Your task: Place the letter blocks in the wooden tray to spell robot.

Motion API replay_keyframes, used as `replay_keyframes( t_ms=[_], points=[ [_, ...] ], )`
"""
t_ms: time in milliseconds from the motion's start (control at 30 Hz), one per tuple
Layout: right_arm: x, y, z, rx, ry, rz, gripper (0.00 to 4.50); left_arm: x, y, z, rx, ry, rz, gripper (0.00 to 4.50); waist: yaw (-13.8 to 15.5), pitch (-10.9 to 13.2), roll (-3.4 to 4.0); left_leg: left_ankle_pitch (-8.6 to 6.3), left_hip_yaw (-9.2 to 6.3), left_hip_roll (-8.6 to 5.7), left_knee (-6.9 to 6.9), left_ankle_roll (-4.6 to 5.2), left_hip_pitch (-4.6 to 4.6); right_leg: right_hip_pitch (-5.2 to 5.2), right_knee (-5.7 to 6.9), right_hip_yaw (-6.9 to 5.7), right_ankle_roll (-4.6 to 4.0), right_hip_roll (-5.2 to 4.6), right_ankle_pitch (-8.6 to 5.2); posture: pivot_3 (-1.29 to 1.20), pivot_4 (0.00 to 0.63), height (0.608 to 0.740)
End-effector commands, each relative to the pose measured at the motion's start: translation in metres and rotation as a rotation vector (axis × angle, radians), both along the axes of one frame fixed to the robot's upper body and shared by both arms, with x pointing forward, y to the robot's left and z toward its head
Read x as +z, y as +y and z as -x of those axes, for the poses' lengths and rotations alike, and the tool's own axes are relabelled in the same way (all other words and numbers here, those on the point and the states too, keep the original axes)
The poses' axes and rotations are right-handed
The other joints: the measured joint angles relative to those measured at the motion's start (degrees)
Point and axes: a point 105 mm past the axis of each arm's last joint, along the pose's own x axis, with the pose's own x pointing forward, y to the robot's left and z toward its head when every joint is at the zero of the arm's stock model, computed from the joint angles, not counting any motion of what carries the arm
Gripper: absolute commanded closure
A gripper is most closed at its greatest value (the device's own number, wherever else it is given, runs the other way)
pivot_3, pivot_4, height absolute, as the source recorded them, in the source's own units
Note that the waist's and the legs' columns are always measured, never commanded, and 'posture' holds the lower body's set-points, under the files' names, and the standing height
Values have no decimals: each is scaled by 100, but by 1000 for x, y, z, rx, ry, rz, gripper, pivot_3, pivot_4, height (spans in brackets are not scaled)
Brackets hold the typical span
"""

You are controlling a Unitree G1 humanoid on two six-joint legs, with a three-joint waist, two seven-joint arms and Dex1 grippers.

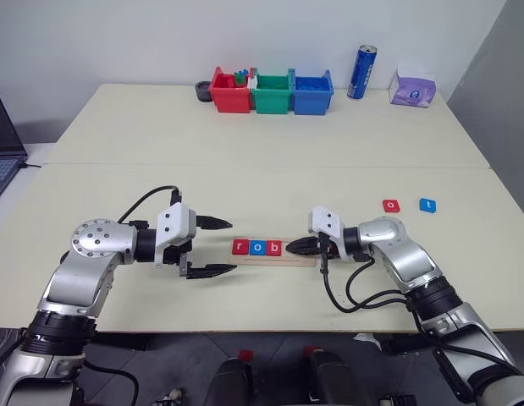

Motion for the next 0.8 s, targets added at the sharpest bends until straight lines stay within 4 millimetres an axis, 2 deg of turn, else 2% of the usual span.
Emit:
replay_keyframes(
  t_ms=[33,533,700,800],
  points=[
    [3,6,0,20,-39,-4,4487,7,0,2,-11,-29,-1,0,0,0,0,0,0,0,0,0,0,0,0,0,0,0,0,0,150,740],
    [3,18,-1,39,-54,-16,4487,6,2,4,-4,-29,-3,0,-1,0,0,0,0,1,0,0,1,0,1,-1,0,1,0,0,150,740],
    [13,2,-6,11,-67,-6,4487,6,-1,3,-7,-31,3,0,0,0,0,0,-1,0,0,0,0,0,1,0,0,0,0,0,150,740],
    [29,-16,-5,-32,-68,-13,4487,11,-14,2,-10,-41,45,0,9,1,1,0,-1,1,0,0,0,0,0,0,0,-2,0,0,150,740]
  ],
)
